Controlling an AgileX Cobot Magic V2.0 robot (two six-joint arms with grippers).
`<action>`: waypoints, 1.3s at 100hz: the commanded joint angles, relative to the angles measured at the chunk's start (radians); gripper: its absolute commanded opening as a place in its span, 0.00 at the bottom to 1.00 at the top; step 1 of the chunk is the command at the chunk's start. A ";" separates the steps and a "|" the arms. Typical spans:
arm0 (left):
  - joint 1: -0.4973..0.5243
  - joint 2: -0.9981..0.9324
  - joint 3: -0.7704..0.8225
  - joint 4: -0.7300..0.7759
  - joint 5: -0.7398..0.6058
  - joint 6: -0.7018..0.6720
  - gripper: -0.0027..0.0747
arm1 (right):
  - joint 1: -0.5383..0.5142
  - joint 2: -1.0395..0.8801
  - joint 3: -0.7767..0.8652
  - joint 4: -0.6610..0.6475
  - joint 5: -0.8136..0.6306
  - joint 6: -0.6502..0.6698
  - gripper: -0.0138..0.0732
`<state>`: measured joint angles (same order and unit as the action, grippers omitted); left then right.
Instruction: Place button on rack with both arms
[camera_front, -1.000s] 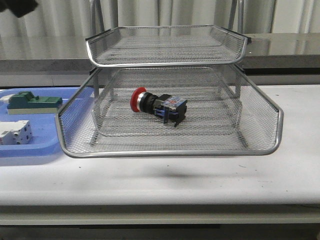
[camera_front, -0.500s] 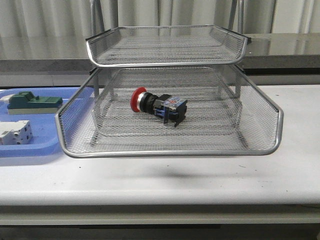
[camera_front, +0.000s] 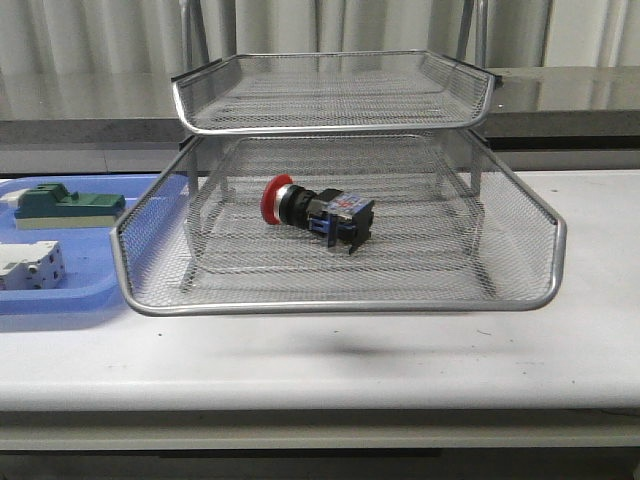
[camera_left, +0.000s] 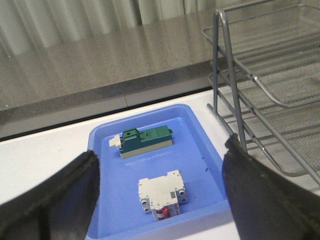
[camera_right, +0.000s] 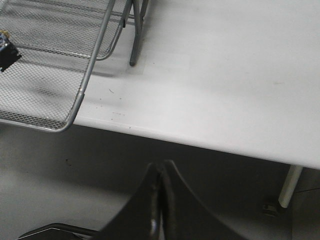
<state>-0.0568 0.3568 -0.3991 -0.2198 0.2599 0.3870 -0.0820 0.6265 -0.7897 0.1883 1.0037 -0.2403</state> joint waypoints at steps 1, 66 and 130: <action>0.002 -0.036 0.017 -0.021 -0.172 -0.008 0.67 | 0.001 0.000 -0.024 0.008 -0.054 0.002 0.09; 0.002 -0.048 0.060 -0.021 -0.266 -0.008 0.11 | 0.001 0.000 -0.024 0.008 -0.054 0.002 0.09; 0.002 -0.048 0.060 -0.021 -0.266 -0.008 0.01 | 0.001 0.000 -0.023 0.080 -0.072 0.002 0.09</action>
<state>-0.0550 0.3017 -0.3125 -0.2303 0.0805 0.3870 -0.0820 0.6265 -0.7897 0.2154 1.0037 -0.2403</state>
